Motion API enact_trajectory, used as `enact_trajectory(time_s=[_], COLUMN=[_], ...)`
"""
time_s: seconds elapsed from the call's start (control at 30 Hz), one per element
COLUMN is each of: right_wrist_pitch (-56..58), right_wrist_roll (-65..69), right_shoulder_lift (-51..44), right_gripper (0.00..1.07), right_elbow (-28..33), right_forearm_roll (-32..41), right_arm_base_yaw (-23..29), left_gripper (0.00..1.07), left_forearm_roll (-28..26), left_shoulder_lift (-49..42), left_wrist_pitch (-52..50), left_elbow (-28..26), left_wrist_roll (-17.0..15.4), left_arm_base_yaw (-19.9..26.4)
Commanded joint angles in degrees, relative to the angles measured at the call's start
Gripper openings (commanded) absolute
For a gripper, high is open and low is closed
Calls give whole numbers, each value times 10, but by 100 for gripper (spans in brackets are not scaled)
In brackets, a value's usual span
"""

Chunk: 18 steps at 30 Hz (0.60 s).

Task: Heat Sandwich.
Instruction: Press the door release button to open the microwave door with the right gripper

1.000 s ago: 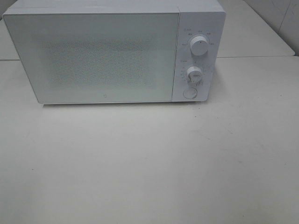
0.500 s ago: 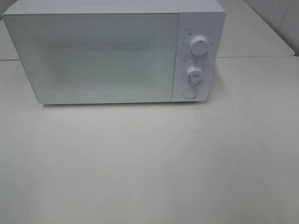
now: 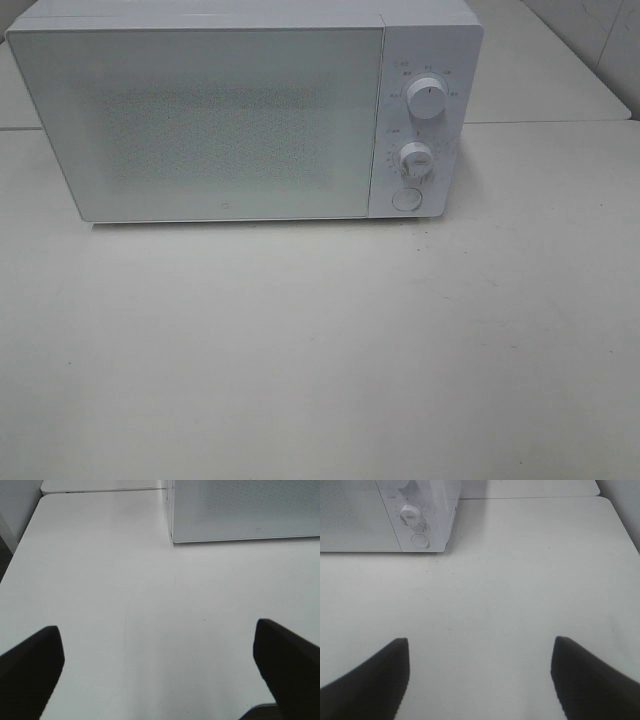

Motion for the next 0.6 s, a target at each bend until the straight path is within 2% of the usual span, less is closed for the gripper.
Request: enact_trajectory(time_s=[0.03, 0.33, 0.6], right_wrist_pitch=[-6, -57, -183], right_wrist_roll=[-7, -7, -7], right_shoulder_lift=[-16, 10, 109], right_gripper=[75, 75, 75], right_elbow=[1, -26, -23], right_forearm_roll=[-4, 2, 1], right_arm_base_yaw=[-2, -2, -2], left_gripper=[98, 98, 98], left_forearm_roll=[-2, -2, -2], left_shoulder_lift=[-2, -2, -2], left_wrist_pitch=[-7, -7, -7], left_elbow=[1, 1, 1], left_wrist_roll=[2, 2, 2], left_arm_base_yaw=[3, 3, 3])
